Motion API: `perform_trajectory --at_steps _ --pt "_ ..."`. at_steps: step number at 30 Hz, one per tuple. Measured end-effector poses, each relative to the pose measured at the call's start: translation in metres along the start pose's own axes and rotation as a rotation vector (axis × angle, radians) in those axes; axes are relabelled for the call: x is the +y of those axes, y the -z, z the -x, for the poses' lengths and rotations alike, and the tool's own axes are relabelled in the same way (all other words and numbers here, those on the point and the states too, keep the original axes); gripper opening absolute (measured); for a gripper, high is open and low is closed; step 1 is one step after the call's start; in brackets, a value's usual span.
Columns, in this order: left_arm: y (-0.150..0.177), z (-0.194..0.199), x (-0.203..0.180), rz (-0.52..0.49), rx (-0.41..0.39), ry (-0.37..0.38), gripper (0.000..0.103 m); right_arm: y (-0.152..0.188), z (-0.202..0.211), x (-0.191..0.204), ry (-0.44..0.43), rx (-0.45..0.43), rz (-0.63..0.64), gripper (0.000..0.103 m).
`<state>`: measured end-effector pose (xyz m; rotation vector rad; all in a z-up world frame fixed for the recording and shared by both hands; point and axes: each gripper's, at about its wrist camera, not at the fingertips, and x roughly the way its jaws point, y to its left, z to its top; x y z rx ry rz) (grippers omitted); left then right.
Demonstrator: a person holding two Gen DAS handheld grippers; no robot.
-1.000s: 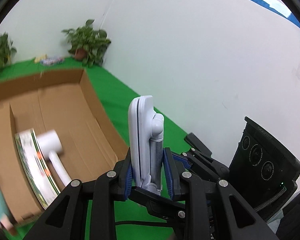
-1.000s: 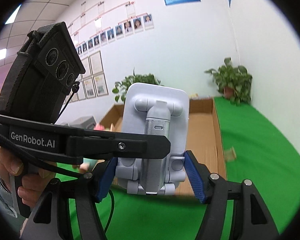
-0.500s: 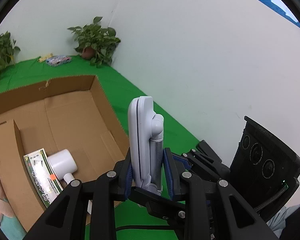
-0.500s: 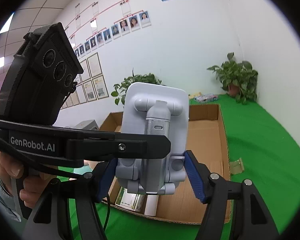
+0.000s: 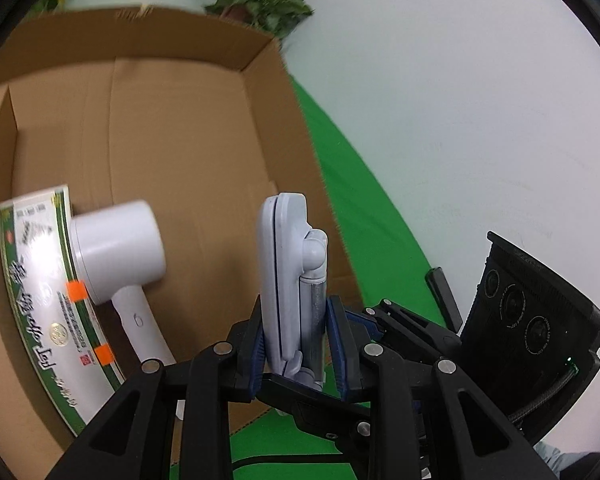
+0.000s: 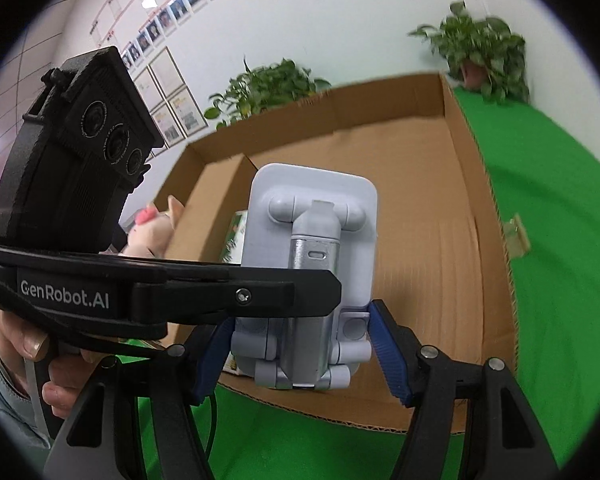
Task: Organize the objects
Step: 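Lower the phone stand into the tray beside the hair dryer, then open the left gripper and release the phone stand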
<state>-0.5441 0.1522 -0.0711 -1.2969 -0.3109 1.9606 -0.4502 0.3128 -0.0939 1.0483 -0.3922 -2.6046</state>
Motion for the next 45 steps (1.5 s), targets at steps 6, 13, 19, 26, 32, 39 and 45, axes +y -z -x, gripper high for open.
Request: perform_trajectory --at_steps 6,13,19,26,32,39,45 --pt "0.007 -0.025 0.021 0.068 0.044 0.000 0.025 0.008 -0.019 -0.010 -0.004 0.072 -0.040 0.065" --pt "0.016 -0.047 0.043 0.169 0.102 -0.008 0.028 0.013 -0.039 -0.013 0.028 0.150 -0.060 0.065" --pt "0.019 -0.048 0.049 0.234 0.116 -0.025 0.031 0.011 -0.048 -0.011 0.064 0.201 -0.063 0.065" --pt "0.025 -0.025 0.040 0.210 0.087 -0.165 0.031 0.015 -0.059 -0.004 0.122 0.244 -0.024 0.065" --pt "0.031 0.000 0.031 0.178 0.032 -0.196 0.040 0.016 -0.064 0.002 0.141 0.259 -0.025 0.066" --pt "0.032 0.027 0.038 0.103 -0.054 -0.281 0.040 0.016 -0.054 0.007 0.085 0.195 -0.019 0.078" --pt "0.070 0.088 0.036 -0.020 -0.283 -0.500 0.072 0.029 -0.010 0.037 0.139 -0.039 0.151 0.102"
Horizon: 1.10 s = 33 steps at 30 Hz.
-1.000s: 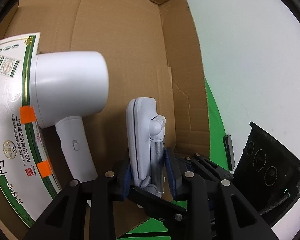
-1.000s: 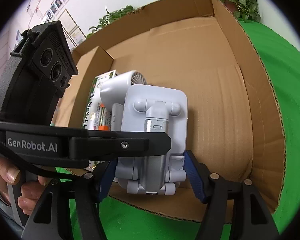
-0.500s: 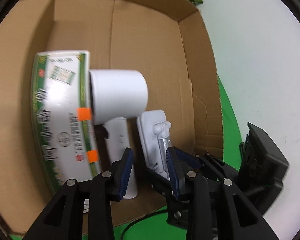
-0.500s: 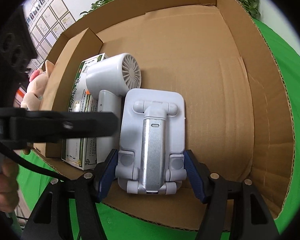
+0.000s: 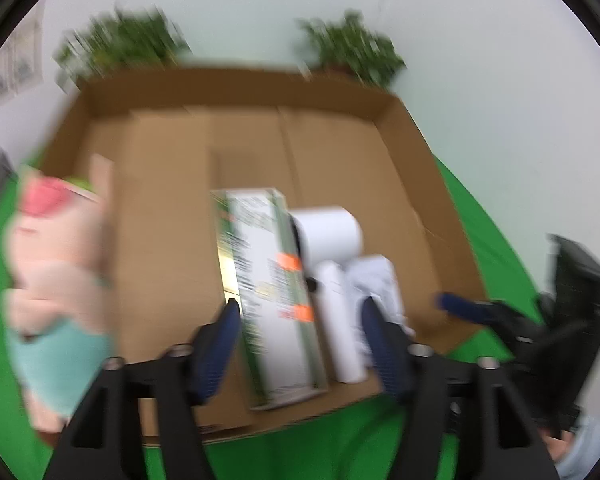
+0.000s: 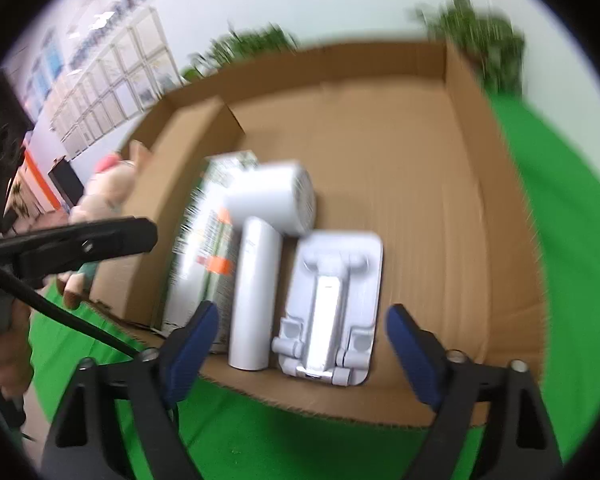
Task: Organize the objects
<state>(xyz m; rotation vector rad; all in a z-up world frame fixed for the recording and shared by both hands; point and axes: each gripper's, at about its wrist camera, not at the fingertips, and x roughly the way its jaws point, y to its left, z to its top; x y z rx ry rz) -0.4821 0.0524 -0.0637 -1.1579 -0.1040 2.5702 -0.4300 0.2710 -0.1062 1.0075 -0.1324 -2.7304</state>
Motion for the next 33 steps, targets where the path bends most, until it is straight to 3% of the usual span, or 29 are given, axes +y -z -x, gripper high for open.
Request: perform_trajectory --at_steps 2,4,7,11,15,23,33 --pt "0.012 0.019 0.001 -0.034 -0.116 -0.122 0.092 0.007 0.016 0.010 0.014 -0.100 0.018 0.102" --pt "0.025 0.036 0.005 -0.059 -0.206 -0.232 0.103 0.014 0.016 0.023 0.043 -0.140 0.035 0.102" --pt "0.050 0.039 0.008 -0.074 -0.279 -0.342 0.102 0.017 0.010 0.029 0.112 -0.172 0.036 0.102" --pt "0.070 0.022 0.011 -0.072 -0.273 -0.399 0.102 0.021 0.008 0.035 0.162 -0.179 0.018 0.102" --pt "0.078 0.008 0.022 -0.018 -0.283 -0.409 0.102 0.025 0.004 0.037 0.205 -0.182 0.025 0.102" --pt "0.084 0.000 0.025 -0.050 -0.349 -0.456 0.103 0.029 -0.016 0.042 0.251 -0.146 0.032 0.102" --pt "0.080 -0.002 0.027 -0.050 -0.349 -0.454 0.103 0.031 -0.019 0.041 0.289 -0.113 0.026 0.103"
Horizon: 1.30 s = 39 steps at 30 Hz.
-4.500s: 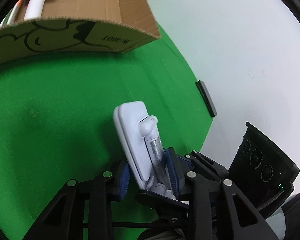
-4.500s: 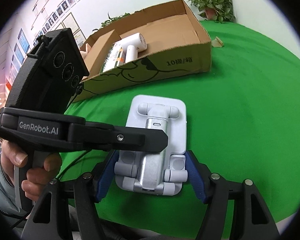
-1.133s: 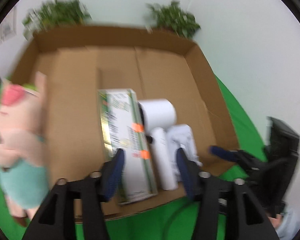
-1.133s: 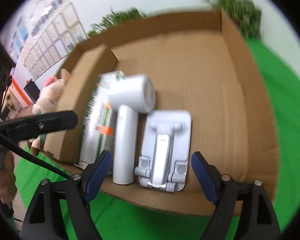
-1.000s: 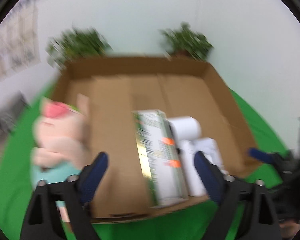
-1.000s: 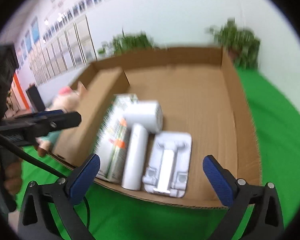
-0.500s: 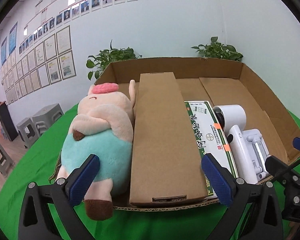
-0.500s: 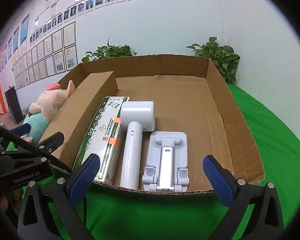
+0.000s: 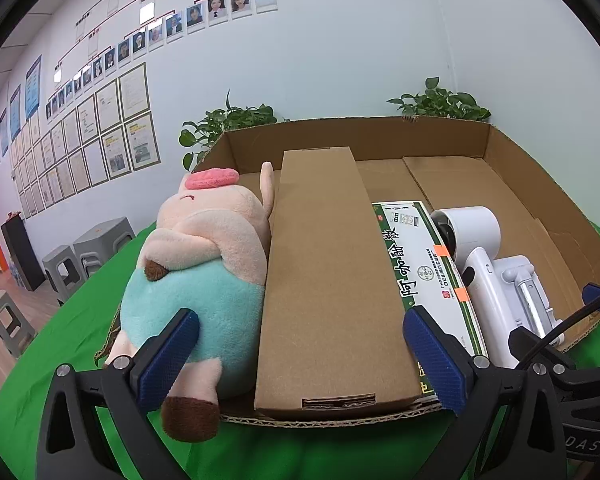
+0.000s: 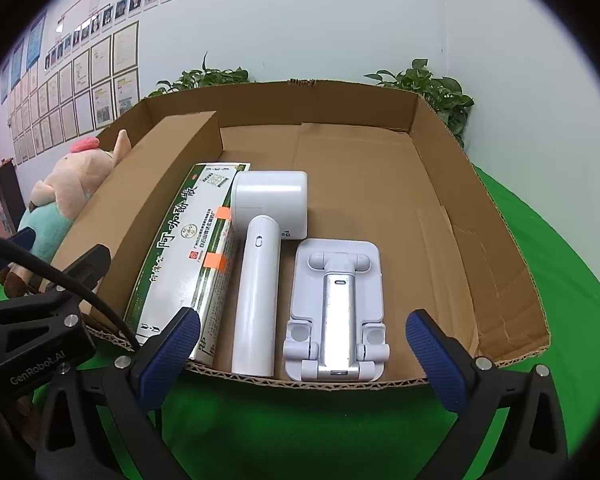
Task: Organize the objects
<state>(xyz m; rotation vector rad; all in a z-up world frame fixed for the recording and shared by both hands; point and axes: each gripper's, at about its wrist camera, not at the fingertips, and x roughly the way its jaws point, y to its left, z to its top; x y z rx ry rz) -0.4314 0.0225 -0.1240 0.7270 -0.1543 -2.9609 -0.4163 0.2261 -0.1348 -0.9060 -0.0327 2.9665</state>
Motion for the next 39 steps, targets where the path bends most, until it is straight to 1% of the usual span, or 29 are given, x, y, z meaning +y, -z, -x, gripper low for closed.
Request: perform_trajectory --at_steps 39 --pt "0.0007 -0.0021 -0.0006 -0.004 -0.003 0.001 0.103 0.0030 0.0018 -0.0016 -0.002 0.011 -0.003 0.103"
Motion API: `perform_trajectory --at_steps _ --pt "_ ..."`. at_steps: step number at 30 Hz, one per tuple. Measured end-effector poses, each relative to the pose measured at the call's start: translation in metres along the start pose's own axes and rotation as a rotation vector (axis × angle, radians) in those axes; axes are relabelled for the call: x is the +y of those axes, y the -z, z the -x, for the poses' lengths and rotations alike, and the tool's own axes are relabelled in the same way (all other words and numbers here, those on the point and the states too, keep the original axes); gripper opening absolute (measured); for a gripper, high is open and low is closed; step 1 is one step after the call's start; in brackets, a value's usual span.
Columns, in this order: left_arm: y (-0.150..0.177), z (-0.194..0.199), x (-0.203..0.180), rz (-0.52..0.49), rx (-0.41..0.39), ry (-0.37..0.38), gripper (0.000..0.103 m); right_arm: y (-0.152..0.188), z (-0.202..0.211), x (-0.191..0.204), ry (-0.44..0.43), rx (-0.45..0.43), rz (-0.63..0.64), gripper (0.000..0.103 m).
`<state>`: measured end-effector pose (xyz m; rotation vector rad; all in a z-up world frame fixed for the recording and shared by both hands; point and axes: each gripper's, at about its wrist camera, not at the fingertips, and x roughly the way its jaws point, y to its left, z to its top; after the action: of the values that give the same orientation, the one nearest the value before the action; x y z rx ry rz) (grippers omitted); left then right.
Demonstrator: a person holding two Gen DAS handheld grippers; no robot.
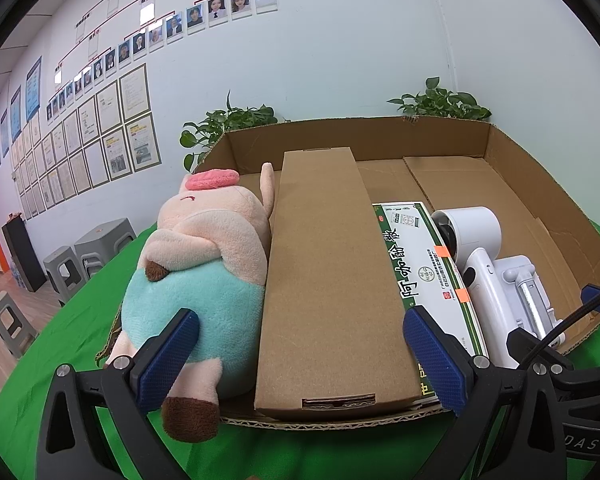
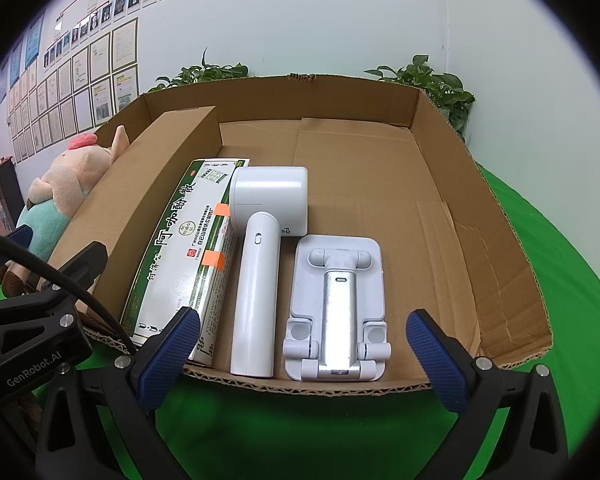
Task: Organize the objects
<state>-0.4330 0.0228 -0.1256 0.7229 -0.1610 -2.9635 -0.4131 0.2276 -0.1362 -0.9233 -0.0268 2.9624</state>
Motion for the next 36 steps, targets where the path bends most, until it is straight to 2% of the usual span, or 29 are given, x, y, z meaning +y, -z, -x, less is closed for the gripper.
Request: perform_trajectory --at_steps 36 --pt "0.0015 -0.0002 -0.0028 -0.007 -0.003 -0.009 0.103 -0.0003 0.0004 -0.0001 -0.001 0.002 0.000 0.103"
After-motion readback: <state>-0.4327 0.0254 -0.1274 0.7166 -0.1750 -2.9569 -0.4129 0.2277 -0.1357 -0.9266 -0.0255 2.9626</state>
